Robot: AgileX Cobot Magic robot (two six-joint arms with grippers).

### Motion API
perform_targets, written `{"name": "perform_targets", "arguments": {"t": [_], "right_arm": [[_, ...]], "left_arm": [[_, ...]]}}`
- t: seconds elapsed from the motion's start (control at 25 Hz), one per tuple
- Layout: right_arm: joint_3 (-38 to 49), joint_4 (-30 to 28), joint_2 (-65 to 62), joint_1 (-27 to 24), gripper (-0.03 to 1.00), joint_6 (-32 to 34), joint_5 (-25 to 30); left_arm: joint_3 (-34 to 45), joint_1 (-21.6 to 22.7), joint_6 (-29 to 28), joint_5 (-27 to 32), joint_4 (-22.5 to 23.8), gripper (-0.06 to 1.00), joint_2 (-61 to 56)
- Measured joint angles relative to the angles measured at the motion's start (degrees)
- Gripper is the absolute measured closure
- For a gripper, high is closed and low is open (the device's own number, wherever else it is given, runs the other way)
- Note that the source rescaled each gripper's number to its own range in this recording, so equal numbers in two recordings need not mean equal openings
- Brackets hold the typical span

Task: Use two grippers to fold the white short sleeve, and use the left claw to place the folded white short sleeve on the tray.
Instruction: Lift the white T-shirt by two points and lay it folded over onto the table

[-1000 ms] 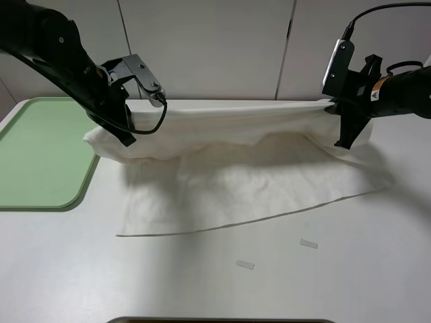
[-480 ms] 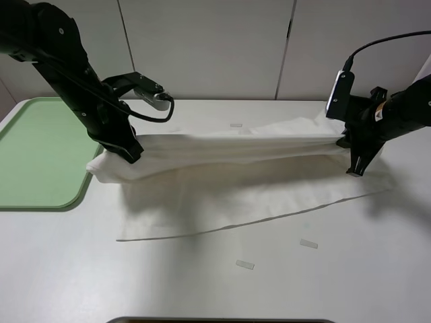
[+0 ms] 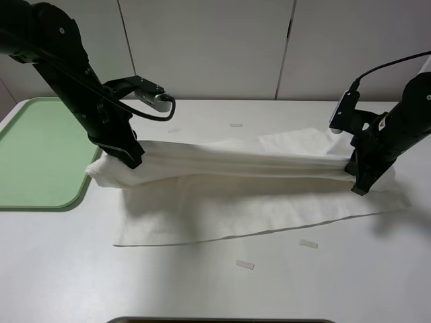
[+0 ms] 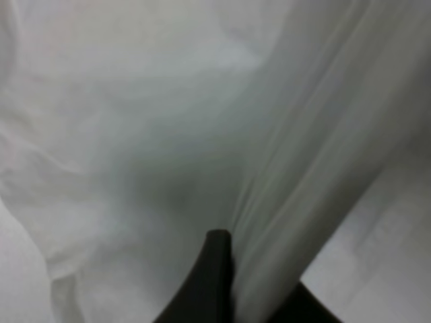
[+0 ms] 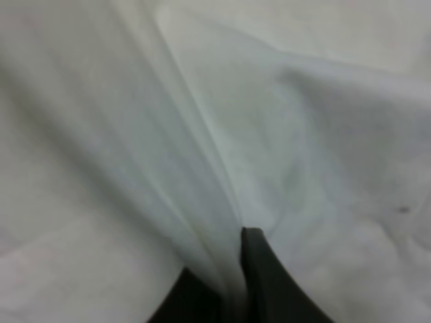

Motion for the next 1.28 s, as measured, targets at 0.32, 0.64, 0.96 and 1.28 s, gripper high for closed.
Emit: {"name": "perform_targets", "arguments": {"t": [0.32,0.64,0.96,1.28], "right_arm": [[-0.2,2.1,-0.1,0.0,0.97,-0.6,2.5],[-0.2,-3.3,-0.1,-1.9,0.29,0.7,6.9],[-0.2,-5.1,-0.1,-2.2,-0.03,2.5,7.0],[-0.2,-4.5,-6.4,-2.2,-0.03,2.8,7.3]], "left_arm": [[0.0,0.0,0.0,0.3,-1.7,0.94,0.0],[0.6,1.4,-0.2,2.9,3.3,0.27,0.0],[0.6,1.6,-0.2,0.7,4.1,-0.05,0.0],[0.5,1.6,-0.2,-2.4,3.1,-0.05,0.0]]}}
